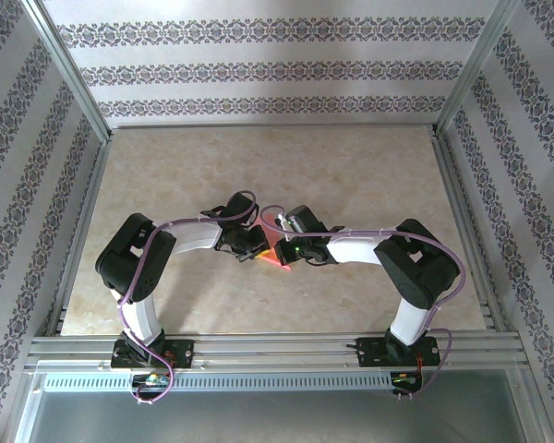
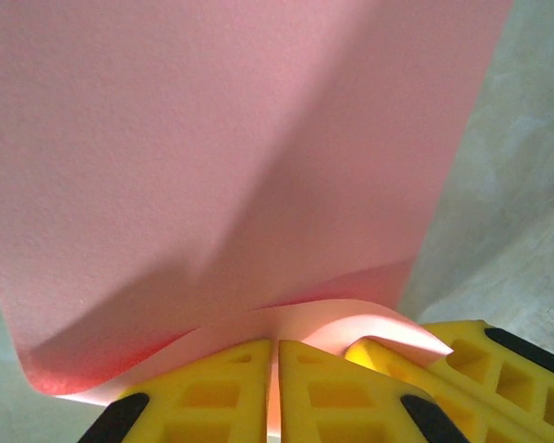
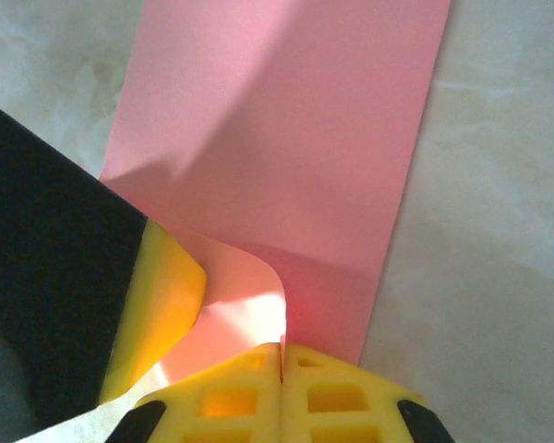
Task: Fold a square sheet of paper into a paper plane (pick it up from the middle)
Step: Third fold the triangle at the center of the table.
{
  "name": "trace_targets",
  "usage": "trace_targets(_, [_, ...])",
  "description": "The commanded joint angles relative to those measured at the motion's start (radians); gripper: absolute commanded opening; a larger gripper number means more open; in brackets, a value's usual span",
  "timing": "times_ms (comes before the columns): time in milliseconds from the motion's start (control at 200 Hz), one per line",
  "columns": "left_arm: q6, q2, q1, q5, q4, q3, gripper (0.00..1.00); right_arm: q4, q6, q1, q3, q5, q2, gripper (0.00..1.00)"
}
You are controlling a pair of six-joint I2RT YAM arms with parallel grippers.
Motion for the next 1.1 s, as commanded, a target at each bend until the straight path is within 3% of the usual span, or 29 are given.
trace_targets(0, [0.026, -0.006, -0.015, -0.045, -0.024, -0.034, 0.12, -0.057, 0.010, -0.013, 0.008, 0.006, 0.024, 0.05])
trace_targets(150, [0.041, 0.006, -0.015, -0.064, -0.027, -0.062, 0.11, -0.059, 0.041, -0.021, 0.021, -0.018, -0.021, 0.10])
trace_targets(375, [0.055, 0.020, -0.015, -0.083, -0.032, -0.074, 0.10, -0.085, 0.114, -0.057, 0.020, -0.045, -0.166, 0.37])
trace_targets(485, [0.058, 0.027, -0.015, -0.083, -0.030, -0.068, 0.10, -0.101, 0.168, -0.082, -0.004, -0.054, -0.220, 0.43])
trace_targets(560, [0.059, 0.030, -0.015, -0.085, -0.031, -0.070, 0.10, -0.106, 0.187, -0.094, -0.015, -0.108, -0.232, 0.41])
trace_targets(760, [0.061, 0.038, -0.015, -0.094, -0.035, -0.069, 0.10, -0.110, 0.201, -0.088, -0.010, -0.295, -0.183, 0.20])
trace_targets(1099, [0.061, 0.050, -0.015, -0.095, -0.029, -0.078, 0.10, -0.121, 0.192, -0.039, 0.029, -0.317, -0.053, 0.08])
